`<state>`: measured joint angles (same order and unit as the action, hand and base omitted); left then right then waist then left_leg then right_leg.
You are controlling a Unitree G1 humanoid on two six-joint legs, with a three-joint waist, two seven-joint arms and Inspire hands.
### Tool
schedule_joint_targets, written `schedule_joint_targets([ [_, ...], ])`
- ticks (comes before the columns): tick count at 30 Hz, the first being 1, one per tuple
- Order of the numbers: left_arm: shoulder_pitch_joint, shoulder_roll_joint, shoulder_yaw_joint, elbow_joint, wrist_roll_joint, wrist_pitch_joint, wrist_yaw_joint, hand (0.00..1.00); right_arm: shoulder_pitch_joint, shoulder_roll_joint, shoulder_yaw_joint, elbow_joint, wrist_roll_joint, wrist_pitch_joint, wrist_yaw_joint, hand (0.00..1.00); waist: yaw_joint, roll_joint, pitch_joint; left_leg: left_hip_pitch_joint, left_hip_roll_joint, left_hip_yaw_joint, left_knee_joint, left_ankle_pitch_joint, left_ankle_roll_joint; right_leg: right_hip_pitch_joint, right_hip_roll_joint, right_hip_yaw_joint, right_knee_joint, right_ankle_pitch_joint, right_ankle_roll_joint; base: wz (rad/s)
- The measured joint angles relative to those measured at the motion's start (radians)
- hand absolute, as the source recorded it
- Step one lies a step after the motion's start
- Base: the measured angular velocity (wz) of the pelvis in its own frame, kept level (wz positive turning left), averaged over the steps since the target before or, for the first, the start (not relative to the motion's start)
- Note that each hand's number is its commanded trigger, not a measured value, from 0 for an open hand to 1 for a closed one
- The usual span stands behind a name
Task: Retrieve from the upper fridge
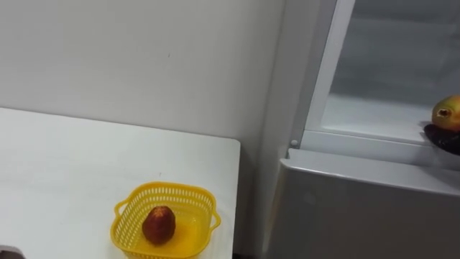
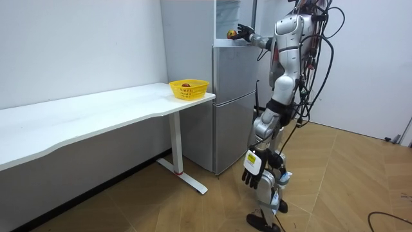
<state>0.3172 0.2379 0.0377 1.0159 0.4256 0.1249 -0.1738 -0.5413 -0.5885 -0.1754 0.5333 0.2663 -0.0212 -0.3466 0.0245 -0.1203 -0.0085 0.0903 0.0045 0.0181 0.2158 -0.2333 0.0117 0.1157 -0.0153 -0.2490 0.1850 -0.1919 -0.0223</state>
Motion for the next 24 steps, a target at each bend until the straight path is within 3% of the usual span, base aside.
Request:
schedule_joint_targets([
  [13, 0.004, 0.009, 0.000, -0.008, 0.000, -0.001, -0.013, 0.00, -0.001, -0.028, 0.002, 0.000, 0.006, 0.000, 0.000, 0.00, 0.006, 0.002, 0.0015, -0.019, -0.001, -0.004, 0.007, 0.000, 0.000, -0.012, 0.000, -0.003, 0.000, 0.000, 0.000, 0.01],
  [24, 0.010, 0.009, -0.001, -0.035, 0.000, -0.001, -0.010, 0.00, -0.029, -0.029, 0.033, 0.011, 0.051, 0.000, 0.014, 0.00, 0.006, 0.007, 0.0037, -0.031, -0.002, -0.018, 0.020, 0.000, 0.000, -0.013, -0.002, -0.016, 0.002, 0.000, 0.000, 0.03],
])
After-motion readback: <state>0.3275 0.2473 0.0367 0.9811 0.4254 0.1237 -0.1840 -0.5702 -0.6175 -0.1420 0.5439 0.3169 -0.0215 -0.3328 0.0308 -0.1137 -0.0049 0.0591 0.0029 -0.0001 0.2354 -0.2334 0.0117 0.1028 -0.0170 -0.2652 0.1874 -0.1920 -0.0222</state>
